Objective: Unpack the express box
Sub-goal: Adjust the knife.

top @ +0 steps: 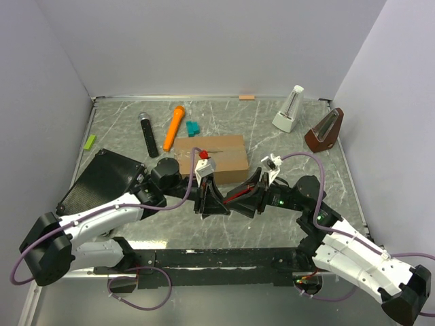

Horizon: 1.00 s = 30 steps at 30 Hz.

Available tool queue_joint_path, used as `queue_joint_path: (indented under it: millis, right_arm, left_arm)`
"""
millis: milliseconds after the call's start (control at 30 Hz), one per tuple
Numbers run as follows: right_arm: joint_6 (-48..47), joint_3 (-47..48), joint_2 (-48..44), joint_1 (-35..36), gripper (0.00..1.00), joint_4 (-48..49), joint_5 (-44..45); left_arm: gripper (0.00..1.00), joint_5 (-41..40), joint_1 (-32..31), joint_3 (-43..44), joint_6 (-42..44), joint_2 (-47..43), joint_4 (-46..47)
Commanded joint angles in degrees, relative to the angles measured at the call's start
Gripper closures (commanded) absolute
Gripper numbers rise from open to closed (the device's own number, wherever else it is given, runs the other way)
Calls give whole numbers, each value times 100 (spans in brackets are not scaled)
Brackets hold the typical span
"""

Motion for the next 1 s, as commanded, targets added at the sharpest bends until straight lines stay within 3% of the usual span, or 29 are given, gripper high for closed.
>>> queue_joint_path:
  millis: [0,200,500,600,667,700,800,900,967]
  right_arm:
    - [124,144,137,37,42,639,23]
    - [316,39,269,46,58,1007,531]
    - [405,109,664,46,66,1140,524]
    - [326,179,744,46,82,974,428]
    - [308,223,761,54,86,772,445]
    - [265,232,779,46,80,727,419]
    - [299,136,630,37,52,683,506]
    - [352,-13,393,37,42,683,752]
    - [413,-136,252,19,40,753,849]
  left_arm:
    - [99,22,-29,66,-329,43,849]
    - [99,-30,-64,48,-873,200,1771]
    - [99,-30,-117,259,-971,447,1975]
    - [99,-74,-117,241,-928,438,1949]
    - [99,-83,-117,233,-875,421,1914]
    - [99,-83,-117,224,-866,412,1913]
    - [99,-101,-117,206,-813,386,1861]
    - [99,-136,-73,101,-874,324,2035]
    - [99,-136,-29,13,-1015,289,2246]
